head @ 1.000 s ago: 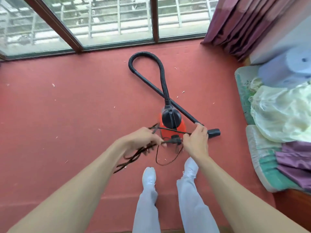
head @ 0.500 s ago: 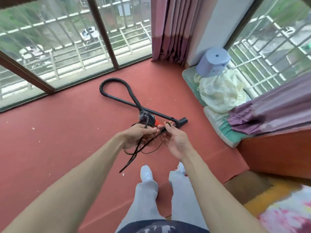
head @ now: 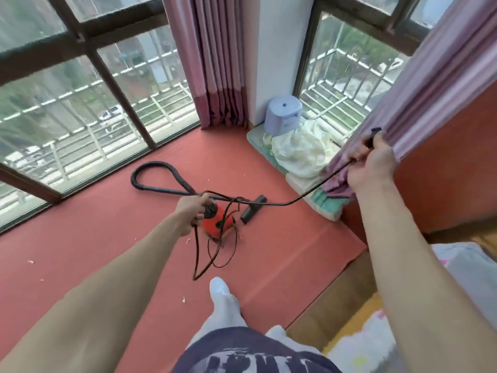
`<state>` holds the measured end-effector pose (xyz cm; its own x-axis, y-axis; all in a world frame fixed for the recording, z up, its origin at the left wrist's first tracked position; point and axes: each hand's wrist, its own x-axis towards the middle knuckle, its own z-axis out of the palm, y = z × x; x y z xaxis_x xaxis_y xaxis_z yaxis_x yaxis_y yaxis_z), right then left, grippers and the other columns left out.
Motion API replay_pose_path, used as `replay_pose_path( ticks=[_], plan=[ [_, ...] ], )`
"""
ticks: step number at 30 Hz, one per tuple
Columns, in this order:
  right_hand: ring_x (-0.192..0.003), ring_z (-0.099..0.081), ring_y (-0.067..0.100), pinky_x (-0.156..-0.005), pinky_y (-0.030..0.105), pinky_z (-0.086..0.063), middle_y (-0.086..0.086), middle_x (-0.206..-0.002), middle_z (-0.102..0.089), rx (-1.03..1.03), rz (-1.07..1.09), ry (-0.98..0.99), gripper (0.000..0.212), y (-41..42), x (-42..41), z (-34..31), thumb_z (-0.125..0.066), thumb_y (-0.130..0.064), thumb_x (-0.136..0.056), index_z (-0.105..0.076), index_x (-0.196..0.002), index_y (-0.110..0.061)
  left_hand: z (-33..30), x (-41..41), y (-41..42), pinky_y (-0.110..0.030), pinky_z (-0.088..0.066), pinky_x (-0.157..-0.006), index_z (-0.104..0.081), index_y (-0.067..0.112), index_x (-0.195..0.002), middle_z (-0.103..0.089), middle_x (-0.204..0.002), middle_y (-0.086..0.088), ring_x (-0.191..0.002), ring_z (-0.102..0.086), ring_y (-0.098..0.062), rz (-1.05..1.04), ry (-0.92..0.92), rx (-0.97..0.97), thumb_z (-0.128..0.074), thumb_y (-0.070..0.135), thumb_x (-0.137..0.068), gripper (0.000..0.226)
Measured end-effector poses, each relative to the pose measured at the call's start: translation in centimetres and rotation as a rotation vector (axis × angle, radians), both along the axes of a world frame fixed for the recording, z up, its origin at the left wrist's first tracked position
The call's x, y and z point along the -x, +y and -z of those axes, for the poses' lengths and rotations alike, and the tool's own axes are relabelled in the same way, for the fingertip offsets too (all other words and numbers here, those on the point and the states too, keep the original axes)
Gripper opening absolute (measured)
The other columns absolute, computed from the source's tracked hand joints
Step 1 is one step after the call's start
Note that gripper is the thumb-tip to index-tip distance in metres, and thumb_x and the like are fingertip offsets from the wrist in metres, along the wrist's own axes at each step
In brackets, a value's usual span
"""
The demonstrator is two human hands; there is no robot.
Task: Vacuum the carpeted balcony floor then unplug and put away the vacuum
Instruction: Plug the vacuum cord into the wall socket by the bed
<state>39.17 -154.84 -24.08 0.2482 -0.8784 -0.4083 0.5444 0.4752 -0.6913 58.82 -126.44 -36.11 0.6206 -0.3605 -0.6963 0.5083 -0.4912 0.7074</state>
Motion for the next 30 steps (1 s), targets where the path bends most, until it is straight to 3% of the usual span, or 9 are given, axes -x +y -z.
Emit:
replay_pose_path(
  ticks=[3, 5, 8, 10, 14, 19, 22, 27, 30],
  plan=[
    [-0.035, -0.027, 0.008, -0.036, 0.019, -0.023, -0.005, -0.046, -0.043, 0.033, 0.106, 0.003, 0.033, -2.2, 5.6, -1.7, -0.044, -0.02, -0.104, -0.047, -0.071, -0.015, 0.8, 3.2, -0.7, -0.022, -0.038, -0.05, -0.069, 0.012, -0.071, -0.049, -0.05, 0.005, -0.048, -0.042, -0.016, 0.341, -0.395, -0.21, -0.063, 0.025, -0.09, 0.024],
    [-0.041, -0.03, 0.009, -0.041, 0.023, -0.024, -0.001, -0.055, -0.048, 0.075, 0.137, -0.013, 0.027, -2.9, 8.9, -2.1, -0.048, -0.012, -0.102, -0.049, -0.075, -0.012, 1.2, 5.0, -1.9, -0.026, -0.042, -0.063, -0.073, 0.014, -0.077, -0.059, -0.064, 0.001, -0.063, -0.05, -0.018, 0.464, -0.436, -0.252, -0.065, 0.024, -0.088, 0.018],
    [-0.045, -0.035, 0.008, -0.043, 0.022, -0.028, -0.001, -0.062, -0.054, 0.09, 0.105, -0.033, 0.017, -3.4, 12.8, -1.7, -0.048, -0.003, -0.099, -0.053, -0.084, -0.009, 1.0, 8.4, -5.1, -0.023, -0.047, -0.065, -0.072, 0.017, -0.092, -0.066, -0.081, -0.003, -0.073, -0.059, -0.02, 0.611, -0.468, -0.296, -0.064, 0.021, -0.088, 0.01],
    [-0.048, -0.04, 0.007, -0.045, 0.021, -0.031, 0.001, -0.068, -0.052, 0.108, 0.073, -0.042, 0.011, -3.7, 14.4, -1.7, -0.049, -0.003, -0.099, -0.057, -0.092, -0.006, 0.6, 10.4, -7.8, -0.025, -0.051, -0.074, -0.072, 0.016, -0.105, -0.071, -0.098, -0.007, -0.088, -0.066, -0.025, 0.683, -0.488, -0.296, -0.063, 0.017, -0.087, 0.02],
    [-0.047, -0.04, 0.005, -0.049, 0.018, -0.031, -0.002, -0.067, -0.05, 0.108, -0.032, -0.026, 0.015, -4.1, 16.7, -2.0, -0.05, -0.007, -0.1, -0.064, -0.102, -0.003, 0.0, 13.8, -13.8, -0.029, -0.052, -0.082, -0.065, 0.011, -0.12, -0.069, -0.113, -0.009, -0.096, -0.066, -0.024, 0.831, -0.491, -0.212, -0.067, 0.013, -0.085, 0.035],
    [-0.034, -0.026, 0.001, -0.034, 0.014, -0.023, -0.003, -0.066, -0.049, -0.032, -0.054, -0.133, 0.022, -7.2, 19.9, -2.4, -0.045, -0.017, -0.104, -0.059, -0.104, 0.0, -0.2, 19.9, -22.5, -0.027, -0.052, -0.08, -0.059, 0.014, -0.122, -0.066, -0.107, -0.004, -0.09, -0.064, -0.016, 1.065, -0.37, -0.047, -0.074, 0.017, -0.083, 0.042],
    [-0.031, -0.025, 0.003, -0.031, 0.013, -0.023, -0.002, -0.068, -0.046, -0.146, -0.033, -0.236, 0.026, -11.2, 21.6, -3.1, -0.042, -0.02, -0.105, -0.055, -0.104, 0.002, 0.1, 23.5, -27.7, -0.027, -0.051, -0.082, -0.055, 0.016, -0.128, -0.063, -0.115, -0.006, -0.095, -0.063, -0.016, 1.23, -0.33, 0.027, -0.074, 0.016, -0.082, 0.05],
    [-0.037, -0.028, 0.002, -0.035, 0.012, -0.025, -0.003, -0.067, -0.052, -0.09, 0.046, -0.03, 0.02, -17.8, 23.7, -4.3, -0.05, -0.022, -0.102, -0.058, -0.108, -0.005, -2.8, 29.2, -37.1, -0.025, -0.052, -0.09, -0.057, 0.016, -0.128, -0.064, -0.116, 0.002, -0.104, -0.062, -0.015, 1.446, -0.267, 0.283, -0.059, -0.003, -0.083, 0.049],
    [-0.038, -0.033, 0.002, -0.036, 0.013, -0.026, -0.003, -0.065, -0.054, -0.115, 0.143, 0.032, 0.016, -21.0, 24.6, -3.2, -0.053, -0.022, -0.101, -0.06, -0.104, -0.008, -4.5, 31.7, -42.5, -0.039, -0.053, -0.095, -0.066, 0.017, -0.114, -0.07, -0.113, -0.004, -0.107, -0.065, -0.022, 1.474, -0.148, 0.351, -0.055, 0.0, -0.079, 0.041]
  ],
)
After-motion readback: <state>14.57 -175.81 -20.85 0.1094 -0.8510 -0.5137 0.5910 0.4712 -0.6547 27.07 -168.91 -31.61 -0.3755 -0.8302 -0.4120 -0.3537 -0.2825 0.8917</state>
